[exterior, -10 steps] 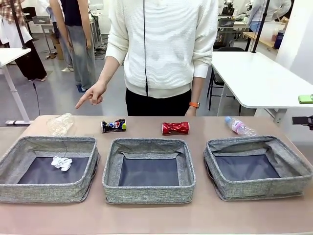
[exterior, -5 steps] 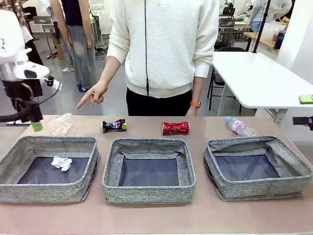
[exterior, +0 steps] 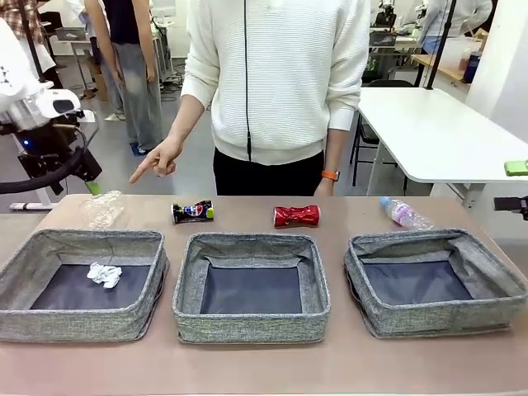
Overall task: Sort the waste into the appropriate baskets.
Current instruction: Pick up the waste item pointed out by the person.
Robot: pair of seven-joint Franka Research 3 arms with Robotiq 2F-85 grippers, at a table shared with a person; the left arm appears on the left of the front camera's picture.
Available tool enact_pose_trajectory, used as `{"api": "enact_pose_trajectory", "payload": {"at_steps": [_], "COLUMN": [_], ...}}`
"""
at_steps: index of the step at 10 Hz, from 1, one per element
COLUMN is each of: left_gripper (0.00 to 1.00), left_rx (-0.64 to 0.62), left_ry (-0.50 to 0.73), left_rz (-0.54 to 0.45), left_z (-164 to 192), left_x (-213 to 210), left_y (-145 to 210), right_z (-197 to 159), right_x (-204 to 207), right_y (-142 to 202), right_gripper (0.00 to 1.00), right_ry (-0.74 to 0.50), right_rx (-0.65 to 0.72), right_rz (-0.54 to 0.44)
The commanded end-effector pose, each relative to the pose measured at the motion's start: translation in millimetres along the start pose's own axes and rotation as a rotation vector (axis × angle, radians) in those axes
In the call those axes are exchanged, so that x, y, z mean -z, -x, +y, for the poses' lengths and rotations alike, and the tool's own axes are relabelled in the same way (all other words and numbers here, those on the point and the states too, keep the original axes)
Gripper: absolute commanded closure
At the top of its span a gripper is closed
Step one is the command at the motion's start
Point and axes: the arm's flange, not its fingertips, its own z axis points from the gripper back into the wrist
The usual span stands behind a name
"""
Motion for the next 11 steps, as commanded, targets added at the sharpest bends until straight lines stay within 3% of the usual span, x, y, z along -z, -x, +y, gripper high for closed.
{"api": "enact_pose_trajectory", "payload": {"at_steps": [1, 2, 4, 6, 8, 11], "left_gripper": [0.00, 0.00, 0.00, 0.00, 0.00, 0.00], "left_rx": [0.101, 0.000, 0.035, 0.129, 0.076, 0.067], "left_ry": [-0.041, 0.000, 0.014, -0.036, -0.054, -0.095], "left_rz": [0.055, 0.000, -0.122, -0.078, -0.024, -0.048], "left_z": [-4.7, 0.0, 3.5, -5.8, -5.0, 2.3], "left_x": [5.5, 0.0, 2.0, 28.7, 59.6, 95.0], "left_y": [10.2, 0.0, -9.9, -36.2, -59.8, -81.7], "right_z": [3.3, 3.3, 3.3, 3.3, 3.3, 3.3], "right_x": [-1.2, -1.2, -1.2, -1.2, -1.2, -1.2], "right_y": [0.5, 0.5, 0.5, 0.5, 0.5, 0.5], "right_gripper": [0.00, 0.00, 0.00, 0.00, 0.00, 0.00], "right_ry": [-0.003, -0.003, -0.003, -0.003, -0.003, -0.003], "right_rx": [0.016, 0.016, 0.016, 0.016, 0.016, 0.016], "right_rz": [0.004, 0.004, 0.004, 0.004, 0.004, 0.004]}}
